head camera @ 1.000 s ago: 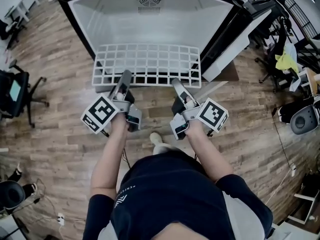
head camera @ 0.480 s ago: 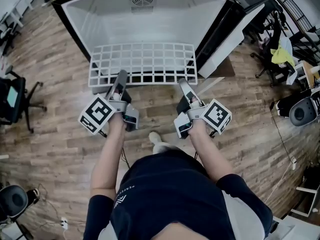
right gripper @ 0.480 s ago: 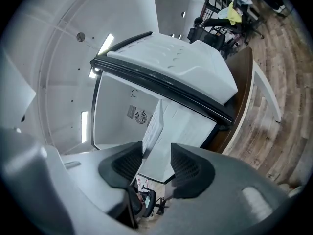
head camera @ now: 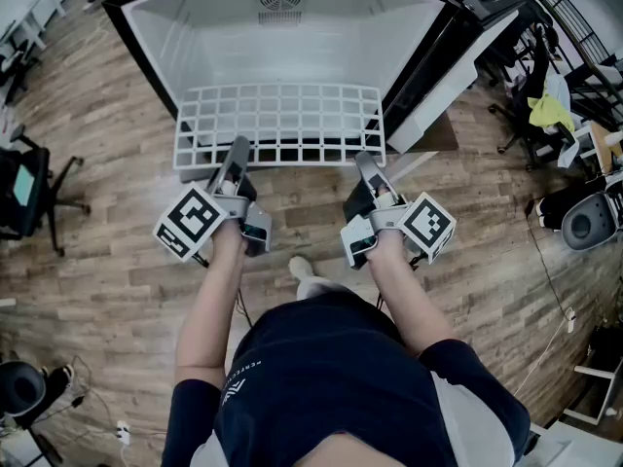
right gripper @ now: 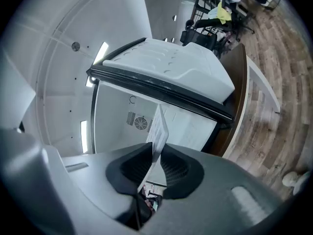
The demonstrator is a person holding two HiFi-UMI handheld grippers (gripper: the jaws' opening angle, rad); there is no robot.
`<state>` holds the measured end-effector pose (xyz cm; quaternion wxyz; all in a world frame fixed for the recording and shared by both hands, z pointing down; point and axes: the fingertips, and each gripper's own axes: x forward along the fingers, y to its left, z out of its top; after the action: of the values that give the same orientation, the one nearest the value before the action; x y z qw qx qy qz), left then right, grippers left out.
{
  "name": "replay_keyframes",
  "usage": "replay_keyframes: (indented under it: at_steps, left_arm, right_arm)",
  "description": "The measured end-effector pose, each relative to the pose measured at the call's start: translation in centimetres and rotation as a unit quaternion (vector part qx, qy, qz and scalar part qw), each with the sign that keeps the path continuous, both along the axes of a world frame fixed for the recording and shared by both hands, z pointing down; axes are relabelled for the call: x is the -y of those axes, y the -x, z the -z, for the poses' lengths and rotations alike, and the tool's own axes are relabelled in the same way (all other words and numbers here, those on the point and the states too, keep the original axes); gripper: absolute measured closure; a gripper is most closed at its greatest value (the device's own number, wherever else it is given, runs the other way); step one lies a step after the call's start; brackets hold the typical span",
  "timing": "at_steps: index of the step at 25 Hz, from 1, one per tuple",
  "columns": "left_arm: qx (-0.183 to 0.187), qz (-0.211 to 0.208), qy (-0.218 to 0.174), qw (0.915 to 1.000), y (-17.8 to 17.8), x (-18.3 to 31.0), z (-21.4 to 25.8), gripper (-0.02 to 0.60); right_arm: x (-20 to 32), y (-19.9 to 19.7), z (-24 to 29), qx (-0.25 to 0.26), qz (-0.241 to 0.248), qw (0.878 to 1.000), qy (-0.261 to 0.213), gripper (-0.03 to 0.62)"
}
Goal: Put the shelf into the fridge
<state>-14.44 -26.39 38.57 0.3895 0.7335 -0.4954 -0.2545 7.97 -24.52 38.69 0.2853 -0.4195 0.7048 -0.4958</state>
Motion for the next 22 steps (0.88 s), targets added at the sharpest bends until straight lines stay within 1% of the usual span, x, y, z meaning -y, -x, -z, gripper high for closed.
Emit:
replay_keyframes:
  at_steps: [1, 3, 7, 12, 17, 20, 22]
  left_arm:
    - [0.005, 0.000, -0.001, 1.0000, 0.08, 0.01, -0.05, 0.477]
    - [0.003, 0.003, -0.001, 1.0000, 0.14, -0.05, -0.21, 0.477]
    - [-0.038, 0.008, 0.008, 0.9992, -0.24, -0.22, -0.49, 0.477]
    - [-0.036, 0.010, 0.005, 0.9993, -0.17, -0.30, -0.24, 0.477]
    - [0.001, 0.010, -0.006, 0.9999, 0.23, -0.28, 0.21, 0.477]
    - [0.005, 0.013, -0.007, 0.9999, 0.34, -0.44, 0.36, 0.477]
    - [-0.007, 0.016, -0.005, 0.9998, 0.23, -0.66, 0.40, 0.480]
  right_arm:
    - [0.02, 0.03, -0.11, 0.009, 0.000, 1.000, 0.003, 0.542]
    - [-0.02, 0.09, -0.27, 0.018, 0.001, 1.000, 0.005, 0.546]
    - [-0.11, 0.14, -0.13, 0.021, -0.002, 1.000, -0.001, 0.546]
    - [-0.19, 0.14, 0.18, 0.023, -0.004, 1.000, -0.008, 0.546]
    - [-0.31, 0.17, 0.56, 0.029, -0.007, 0.999, -0.012, 0.548]
    - [-0.69, 0.25, 0.61, 0.031, -0.005, 0.999, -0.012, 0.549]
    - [-0.92, 0.20, -0.05, 0.037, -0.004, 0.999, 0.001, 0.548]
